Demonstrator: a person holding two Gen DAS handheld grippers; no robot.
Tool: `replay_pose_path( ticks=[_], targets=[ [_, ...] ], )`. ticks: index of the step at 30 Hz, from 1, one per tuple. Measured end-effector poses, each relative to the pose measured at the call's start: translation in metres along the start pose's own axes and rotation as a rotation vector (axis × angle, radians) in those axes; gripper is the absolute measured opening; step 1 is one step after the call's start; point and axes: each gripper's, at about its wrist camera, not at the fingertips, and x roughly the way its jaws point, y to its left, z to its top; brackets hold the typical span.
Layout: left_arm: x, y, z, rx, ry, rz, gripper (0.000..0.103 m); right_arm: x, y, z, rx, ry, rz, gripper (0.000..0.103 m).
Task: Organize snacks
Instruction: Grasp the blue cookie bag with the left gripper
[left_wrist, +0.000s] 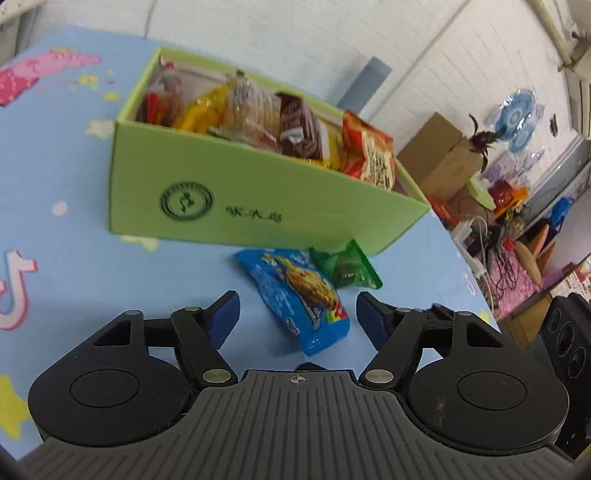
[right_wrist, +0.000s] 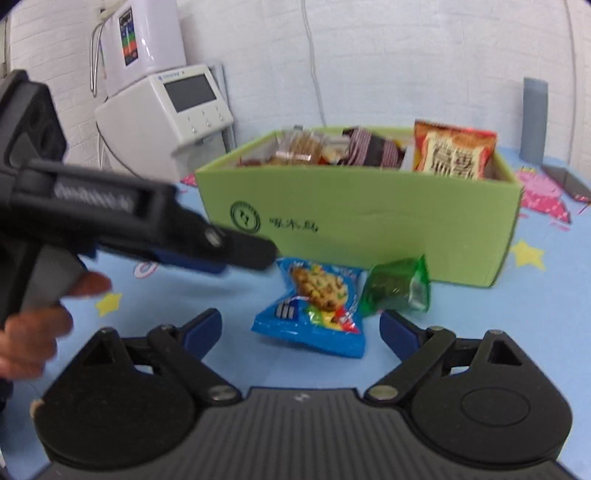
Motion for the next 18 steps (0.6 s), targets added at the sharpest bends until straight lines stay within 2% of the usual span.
replay_pose_path(
  ticks=[3, 5, 8, 10, 14, 18],
  targets=[
    [0.015, -0.003, 0.005, 0.028, 0.016, 0.017, 0.056, 0.016, 0.0, 0.005, -0.01, 0.023, 0.002, 0.093],
    [0.023, -0.003, 0.008, 0.03, 0.033, 0.03, 0.052, 0.027, -0.001, 0.008, -0.006, 0.051, 0.014, 0.093],
    [0.029, -0.002, 0.009, 0.047, 0.057, 0.006, 0.031, 0.03, 0.005, 0.009, -0.029, 0.047, 0.028, 0.093],
    [0.028, -0.003, 0.005, 0.058, 0.061, 0.013, 0.025, 0.028, 0.011, 0.008, -0.02, 0.045, 0.071, 0.093],
    [0.013, -0.007, -0.014, 0.054, 0.066, 0.013, 0.024, 0.017, 0.029, 0.001, -0.062, 0.047, 0.073, 0.093],
    [-0.009, -0.013, -0.045, 0.049, 0.057, 0.01, 0.026, -0.007, 0.042, -0.015, -0.024, 0.035, 0.104, 0.093]
  ],
)
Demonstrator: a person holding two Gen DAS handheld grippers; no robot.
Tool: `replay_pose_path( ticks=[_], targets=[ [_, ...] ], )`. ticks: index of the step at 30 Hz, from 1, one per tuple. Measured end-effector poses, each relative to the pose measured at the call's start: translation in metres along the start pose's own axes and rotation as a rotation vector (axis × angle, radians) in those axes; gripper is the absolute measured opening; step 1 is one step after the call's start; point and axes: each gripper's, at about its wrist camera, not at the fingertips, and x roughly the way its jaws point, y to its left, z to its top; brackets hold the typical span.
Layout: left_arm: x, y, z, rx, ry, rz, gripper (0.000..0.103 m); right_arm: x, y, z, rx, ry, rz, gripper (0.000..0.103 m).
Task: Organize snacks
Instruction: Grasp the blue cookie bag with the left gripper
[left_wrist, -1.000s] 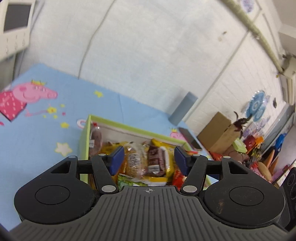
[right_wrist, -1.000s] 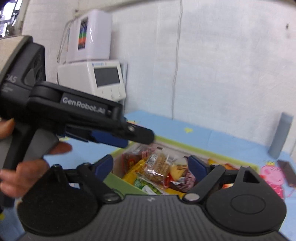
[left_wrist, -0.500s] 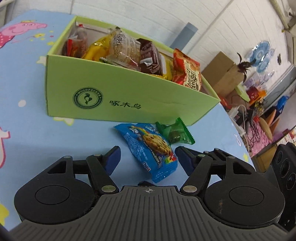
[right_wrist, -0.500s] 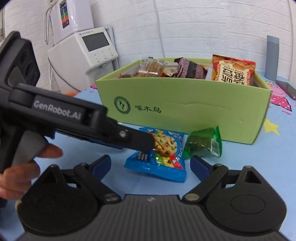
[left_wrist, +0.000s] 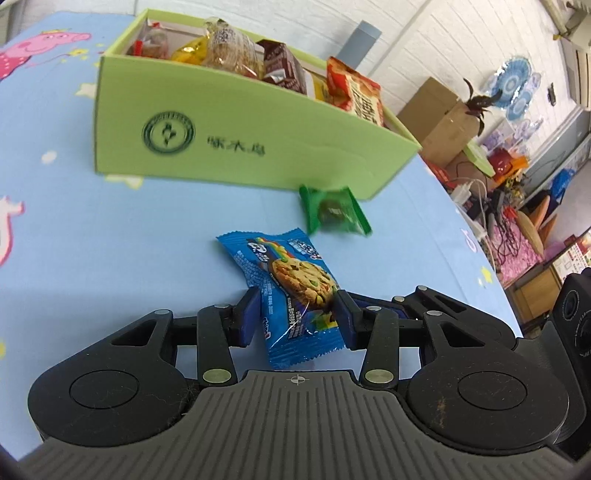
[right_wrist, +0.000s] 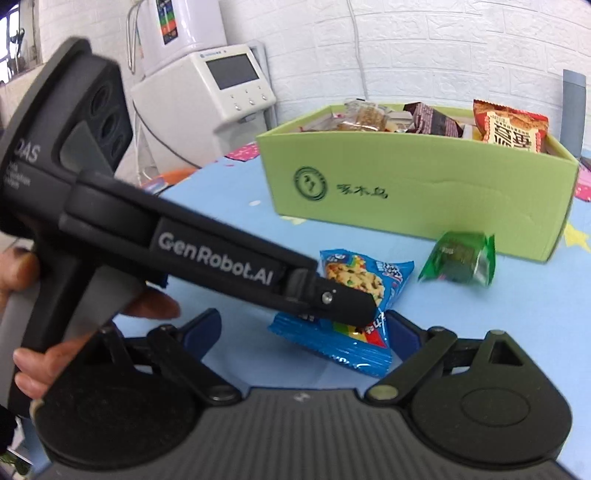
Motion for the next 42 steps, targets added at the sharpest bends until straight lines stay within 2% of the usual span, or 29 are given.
replay_pose_path(
  ticks=[7, 12, 15, 18, 20, 26, 31, 35, 38, 41, 42],
  targets=[
    [-0.03, -0.01, -0.047, -0.071, -0.011, -0.048, 0.034, -0.043, 0.031, -0.036, 0.023, -0.006, 0.019, 0.093],
    [-0.032, -0.015, -0.05, -0.092, -0.025, -0.033, 0.038, -0.055, 0.025, -0.045, 0.076, -0.019, -0.021, 0.093],
    [-0.034, -0.018, -0.05, -0.089, -0.039, -0.011, 0.045, -0.062, 0.019, -0.05, 0.114, -0.036, -0.038, 0.093],
    [-0.034, -0.021, -0.05, -0.074, -0.044, 0.006, 0.045, -0.061, 0.015, -0.052, 0.14, -0.034, -0.045, 0.093],
    [-0.035, -0.021, -0.05, -0.073, -0.044, 0.005, 0.045, -0.061, 0.015, -0.054, 0.137, -0.039, -0.047, 0.093],
    [-0.038, -0.022, -0.053, -0.052, -0.056, 0.03, 0.058, -0.063, 0.017, -0.052, 0.139, -0.044, -0.052, 0.093],
    [-0.051, -0.015, -0.05, -0.053, -0.092, 0.002, 0.062, -0.069, 0.031, -0.048, 0.052, -0.056, -0.074, 0.093],
    [-0.045, -0.015, -0.047, -0.043, -0.083, 0.01, 0.062, -0.059, 0.032, -0.043, 0.047, -0.047, -0.061, 0.093],
    [-0.033, -0.015, -0.048, -0.042, -0.043, 0.004, 0.056, -0.052, 0.032, -0.044, 0.04, -0.03, -0.085, 0.093],
    [-0.028, -0.015, -0.05, -0.031, -0.048, -0.006, 0.049, -0.052, 0.028, -0.046, 0.028, -0.032, -0.115, 0.093],
    [-0.026, -0.016, -0.049, -0.029, -0.04, -0.014, 0.034, -0.05, 0.026, -0.046, 0.03, -0.027, -0.116, 0.092]
  ],
)
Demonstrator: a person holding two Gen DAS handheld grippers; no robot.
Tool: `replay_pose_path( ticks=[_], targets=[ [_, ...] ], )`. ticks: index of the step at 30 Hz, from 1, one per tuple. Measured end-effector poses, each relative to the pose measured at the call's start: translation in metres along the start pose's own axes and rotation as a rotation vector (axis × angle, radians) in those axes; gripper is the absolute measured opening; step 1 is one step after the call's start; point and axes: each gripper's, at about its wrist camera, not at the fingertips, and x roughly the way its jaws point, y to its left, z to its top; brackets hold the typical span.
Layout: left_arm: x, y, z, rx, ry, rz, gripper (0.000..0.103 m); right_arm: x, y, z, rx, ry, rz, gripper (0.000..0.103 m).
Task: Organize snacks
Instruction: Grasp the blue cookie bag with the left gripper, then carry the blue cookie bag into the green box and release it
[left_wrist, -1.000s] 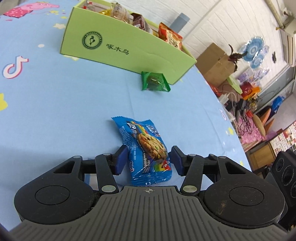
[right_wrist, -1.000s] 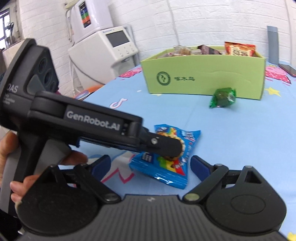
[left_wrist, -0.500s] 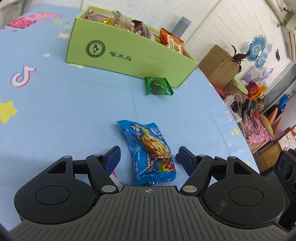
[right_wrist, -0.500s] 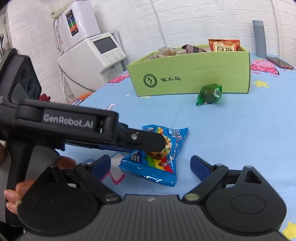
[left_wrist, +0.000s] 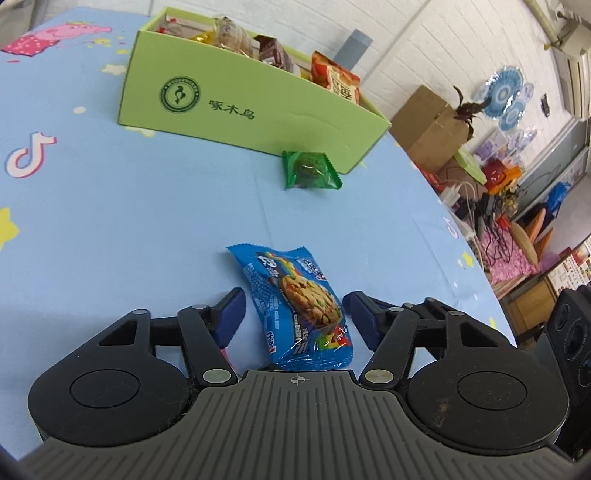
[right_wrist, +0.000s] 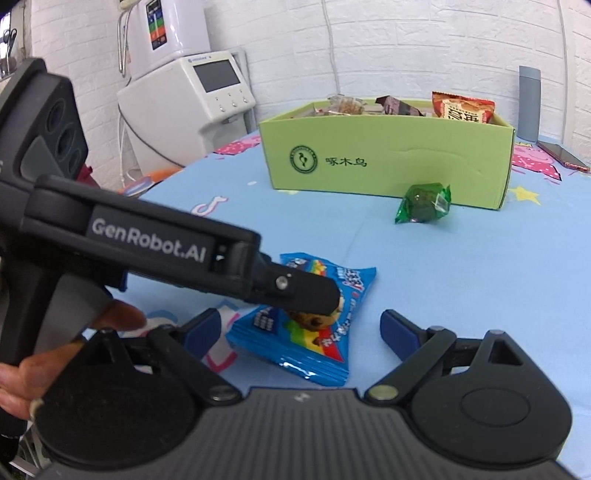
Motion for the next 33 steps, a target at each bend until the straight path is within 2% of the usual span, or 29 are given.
replay_pose_path(
  ticks=[1, 2, 3, 8, 11, 14, 18, 22, 26, 28, 29, 30, 33],
  targets=[
    [0.003, 0.0, 0.0, -0.003, 0.014, -0.012, 0.02, 0.002, -0.001, 0.0, 0.003, -0.002, 0.005, 0.087],
    [0.004, 0.001, 0.0, -0.009, 0.016, -0.011, 0.018, 0.002, -0.001, 0.0, 0.005, -0.01, 0.027, 0.079],
    [0.003, 0.001, 0.002, -0.021, 0.016, 0.002, 0.016, 0.002, 0.001, 0.002, 0.016, -0.008, 0.038, 0.079],
    [-0.019, -0.004, 0.041, -0.002, -0.056, -0.007, 0.016, -0.001, 0.009, 0.033, -0.045, -0.072, 0.034, 0.079],
    [-0.036, -0.011, 0.079, 0.044, -0.132, 0.011, 0.017, 0.001, 0.013, 0.07, -0.104, -0.141, 0.034, 0.079],
    [-0.045, -0.013, 0.123, 0.103, -0.217, 0.064, 0.017, 0.014, 0.014, 0.115, -0.167, -0.202, 0.039, 0.08],
    [-0.036, 0.01, 0.183, 0.09, -0.26, 0.072, 0.017, 0.049, 0.007, 0.175, -0.211, -0.225, 0.049, 0.079],
    [-0.008, 0.037, 0.226, 0.056, -0.265, 0.09, 0.017, 0.092, -0.004, 0.216, -0.23, -0.203, 0.041, 0.078],
    [0.032, 0.069, 0.241, 0.015, -0.215, 0.117, 0.018, 0.134, -0.016, 0.227, -0.235, -0.148, 0.028, 0.078],
    [0.048, 0.081, 0.238, 0.002, -0.203, 0.134, 0.028, 0.153, -0.024, 0.221, -0.212, -0.107, 0.049, 0.08],
    [0.052, 0.086, 0.236, -0.007, -0.2, 0.128, 0.029, 0.161, -0.028, 0.216, -0.192, -0.084, 0.059, 0.084],
    [0.051, 0.088, 0.235, -0.006, -0.209, 0.113, 0.029, 0.165, -0.03, 0.212, -0.182, -0.069, 0.06, 0.086],
    [0.035, 0.079, 0.231, 0.01, -0.237, 0.104, 0.036, 0.148, -0.031, 0.208, -0.191, -0.109, 0.056, 0.088]
  ],
)
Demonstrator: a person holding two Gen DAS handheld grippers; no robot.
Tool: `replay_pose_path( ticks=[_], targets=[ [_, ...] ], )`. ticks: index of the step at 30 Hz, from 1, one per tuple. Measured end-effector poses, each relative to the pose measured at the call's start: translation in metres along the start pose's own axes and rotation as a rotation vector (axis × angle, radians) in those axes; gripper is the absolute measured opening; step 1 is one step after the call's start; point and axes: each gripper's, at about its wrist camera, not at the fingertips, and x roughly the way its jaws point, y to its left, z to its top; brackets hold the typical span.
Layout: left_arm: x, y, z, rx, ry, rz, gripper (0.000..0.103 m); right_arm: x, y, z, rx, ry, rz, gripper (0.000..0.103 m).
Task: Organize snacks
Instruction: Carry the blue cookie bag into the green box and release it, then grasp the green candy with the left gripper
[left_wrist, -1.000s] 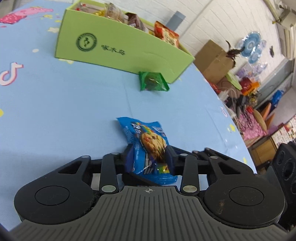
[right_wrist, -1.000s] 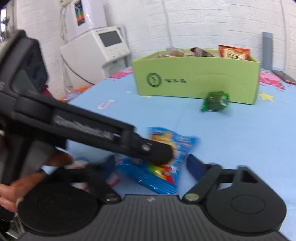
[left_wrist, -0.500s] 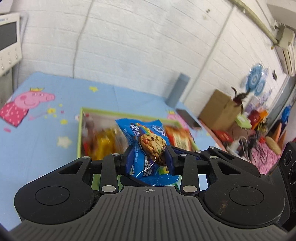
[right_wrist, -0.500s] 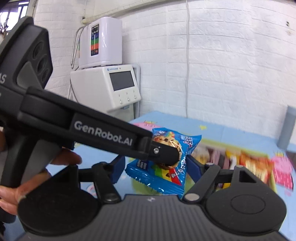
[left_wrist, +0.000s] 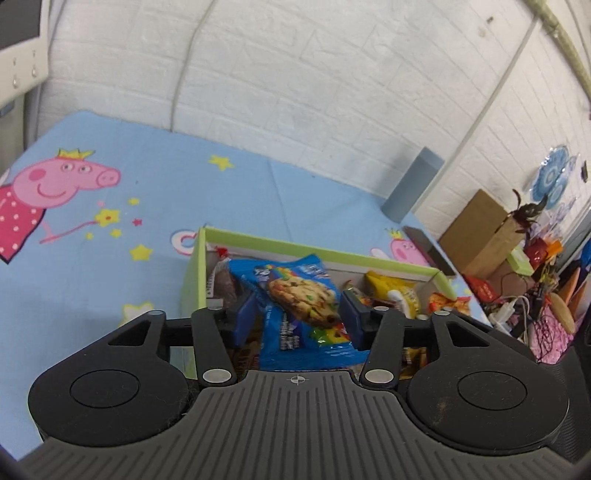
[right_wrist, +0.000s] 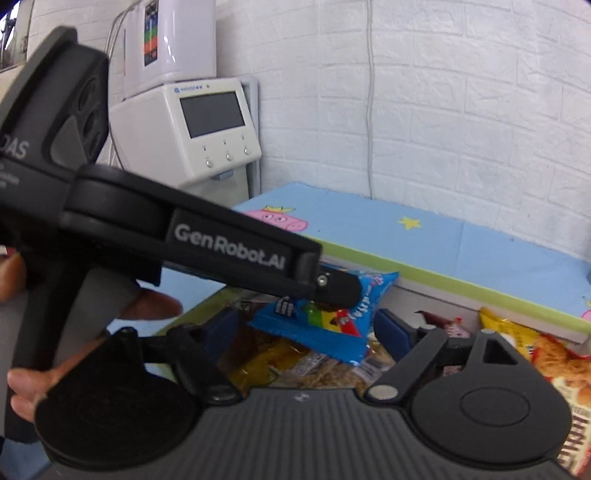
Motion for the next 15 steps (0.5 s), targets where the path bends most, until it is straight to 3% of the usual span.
replay_pose_path(
  ticks=[5, 7, 11, 15],
  targets=[
    [-0.059, -0.028, -0.012, 0.042, -0.086, -0.058, 0.049, -0.092, 0.004, -0.007, -0.038, -0.146, -0.029, 0.094],
    [-0.079, -0.038, -0.026, 0.075, -0.087, -0.105, 0.053, -0.128, 0.002, -0.027, -0.032, -0.151, -0.038, 0.094],
    [-0.08, -0.055, -0.065, 0.115, 0.042, -0.191, 0.052, -0.156, -0.011, -0.086, 0.064, -0.042, -0.084, 0.094],
    [-0.043, -0.067, -0.096, 0.124, 0.209, -0.166, 0.046, -0.14, -0.026, -0.12, 0.181, 0.063, -0.107, 0.094]
  ],
)
